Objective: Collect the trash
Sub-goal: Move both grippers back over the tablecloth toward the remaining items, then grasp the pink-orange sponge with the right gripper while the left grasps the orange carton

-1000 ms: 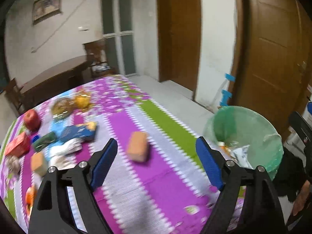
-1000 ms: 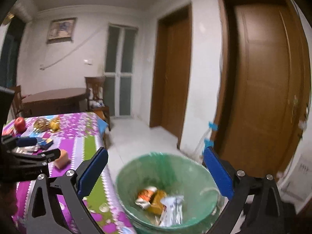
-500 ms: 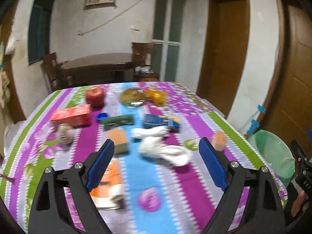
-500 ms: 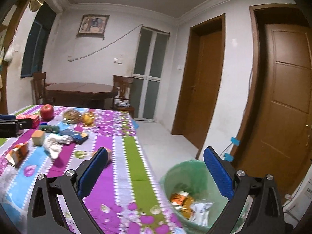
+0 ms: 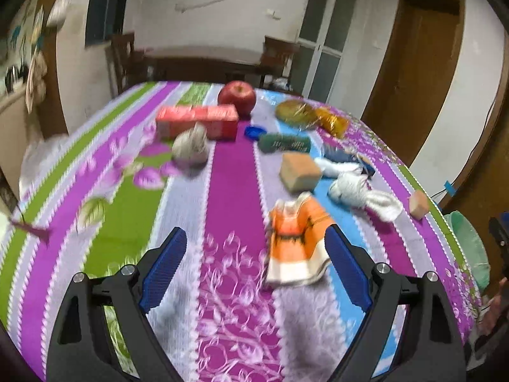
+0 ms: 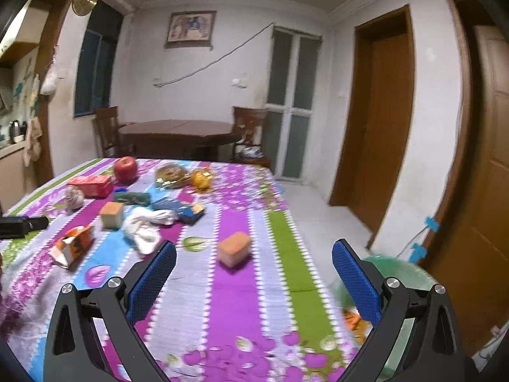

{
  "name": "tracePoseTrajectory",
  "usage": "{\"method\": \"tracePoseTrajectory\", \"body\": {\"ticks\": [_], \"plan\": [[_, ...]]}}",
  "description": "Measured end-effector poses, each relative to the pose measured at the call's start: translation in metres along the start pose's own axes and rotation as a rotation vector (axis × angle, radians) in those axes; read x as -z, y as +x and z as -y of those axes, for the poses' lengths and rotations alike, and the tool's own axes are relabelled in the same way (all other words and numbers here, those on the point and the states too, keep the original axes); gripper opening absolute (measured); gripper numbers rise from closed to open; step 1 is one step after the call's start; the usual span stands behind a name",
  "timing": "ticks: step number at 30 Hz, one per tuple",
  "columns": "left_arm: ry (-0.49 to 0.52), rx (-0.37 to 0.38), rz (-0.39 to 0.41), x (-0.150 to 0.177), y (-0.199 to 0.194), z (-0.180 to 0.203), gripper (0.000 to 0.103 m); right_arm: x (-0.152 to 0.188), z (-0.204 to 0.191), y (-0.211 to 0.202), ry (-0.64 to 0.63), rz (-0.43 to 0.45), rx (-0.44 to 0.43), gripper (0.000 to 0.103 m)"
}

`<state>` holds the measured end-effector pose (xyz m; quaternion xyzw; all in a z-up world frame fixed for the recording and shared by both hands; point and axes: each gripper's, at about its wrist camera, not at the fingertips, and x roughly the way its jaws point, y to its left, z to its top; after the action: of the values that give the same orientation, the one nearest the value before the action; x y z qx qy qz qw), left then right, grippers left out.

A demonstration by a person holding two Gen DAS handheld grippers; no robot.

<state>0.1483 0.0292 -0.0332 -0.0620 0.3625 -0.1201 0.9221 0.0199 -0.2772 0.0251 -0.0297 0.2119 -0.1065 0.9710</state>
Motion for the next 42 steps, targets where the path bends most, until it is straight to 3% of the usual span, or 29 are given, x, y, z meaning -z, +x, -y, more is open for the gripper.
{"method": "tracePoseTrajectory", "body": {"ticks": [7,18,34,36,38,39,41,42], "plan": [[0.015,0.008,-0.031,0.008,0.008,-0.003,0.085,0.003,-0.012,0.04,0.044,-0.128,-0.073,0.098],[0.034,0.076,-0.083,0.0,0.031,0.004,0.085,-0.003,-0.01,0.114,0.133,-0.276,-0.089,0.098],[0.041,0.106,-0.178,-0.008,0.067,0.01,0.069,0.005,-0.008,0.191,0.303,-0.435,-0.13,0.093],[0.045,0.104,-0.177,-0.009,0.067,0.011,0.064,0.007,-0.008,0.197,0.304,-0.451,-0.132,0.079],[0.049,0.103,-0.176,-0.009,0.067,0.012,0.051,0.009,-0.009,0.202,0.304,-0.46,-0.131,0.069],[0.047,0.108,-0.18,-0.008,0.068,0.012,0.038,0.009,-0.009,0.203,0.3,-0.462,-0.126,0.067],[0.036,0.118,-0.185,-0.008,0.069,0.011,0.019,0.009,-0.008,0.205,0.299,-0.462,-0.128,0.046],[0.026,0.135,-0.189,-0.008,0.069,0.01,0.011,0.009,-0.007,0.205,0.302,-0.463,-0.124,0.044]]}}
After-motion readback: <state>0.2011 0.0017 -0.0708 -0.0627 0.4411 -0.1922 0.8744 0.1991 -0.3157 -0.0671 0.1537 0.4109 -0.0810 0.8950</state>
